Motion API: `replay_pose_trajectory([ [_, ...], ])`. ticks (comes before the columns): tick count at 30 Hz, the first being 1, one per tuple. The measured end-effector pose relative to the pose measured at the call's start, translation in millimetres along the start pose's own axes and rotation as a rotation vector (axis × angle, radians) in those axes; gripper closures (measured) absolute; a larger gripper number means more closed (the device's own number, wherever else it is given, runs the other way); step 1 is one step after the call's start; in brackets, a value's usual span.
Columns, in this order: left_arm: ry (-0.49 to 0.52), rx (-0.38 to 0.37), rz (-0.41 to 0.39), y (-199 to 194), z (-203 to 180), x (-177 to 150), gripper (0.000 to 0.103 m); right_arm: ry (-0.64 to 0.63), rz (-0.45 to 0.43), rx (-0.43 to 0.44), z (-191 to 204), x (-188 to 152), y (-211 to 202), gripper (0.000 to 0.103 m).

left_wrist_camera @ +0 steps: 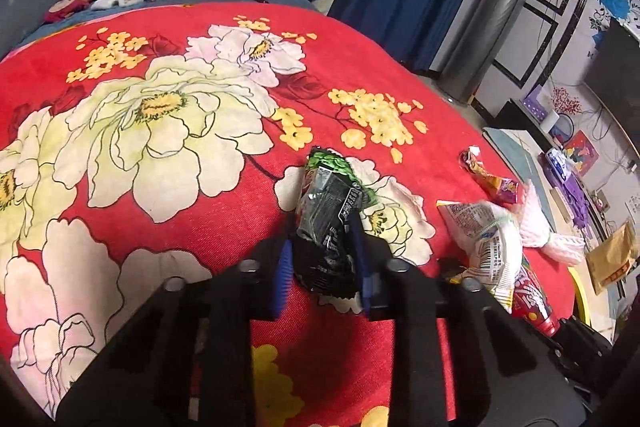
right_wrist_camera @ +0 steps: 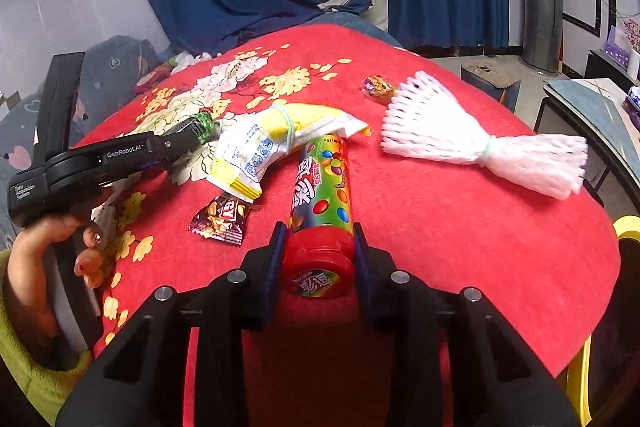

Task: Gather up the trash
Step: 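Grasp the black snack bag with the left gripper while the right gripper grasps the red candy tube, then lift the black bag and red candy tube and carry both over the yellow bin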

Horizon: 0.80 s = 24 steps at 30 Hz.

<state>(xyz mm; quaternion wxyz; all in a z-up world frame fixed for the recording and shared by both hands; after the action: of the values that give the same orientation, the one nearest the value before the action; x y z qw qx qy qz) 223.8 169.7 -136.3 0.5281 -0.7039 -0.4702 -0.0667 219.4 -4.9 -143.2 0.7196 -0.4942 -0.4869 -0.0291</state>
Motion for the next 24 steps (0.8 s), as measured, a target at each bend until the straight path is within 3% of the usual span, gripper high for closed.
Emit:
replay_pose_trajectory([
  [9, 0.01, -0.086, -0.052, -23, -23, 7, 0.092, 0.011, -0.037, 0.002, -9, -7, -28, 0.073],
  [24, 0.13, -0.265, -0.084, -68, -106, -6, 0.092, 0.029, -0.151, -0.017, -28, 15, -88, 0.073],
])
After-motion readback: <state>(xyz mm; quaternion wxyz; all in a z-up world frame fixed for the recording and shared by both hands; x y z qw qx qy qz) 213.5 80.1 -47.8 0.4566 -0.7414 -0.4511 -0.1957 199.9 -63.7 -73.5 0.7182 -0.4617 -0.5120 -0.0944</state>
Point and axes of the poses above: each gripper's, at about its wrist camera, not at the fingertips, and y roughly the way its jaws point, z to its left, x to its top, the point moved 8 cm from there along y, roughly the way its jaws point, and after that the axes turned 13 degrees about -y, right-handed, at the moved point
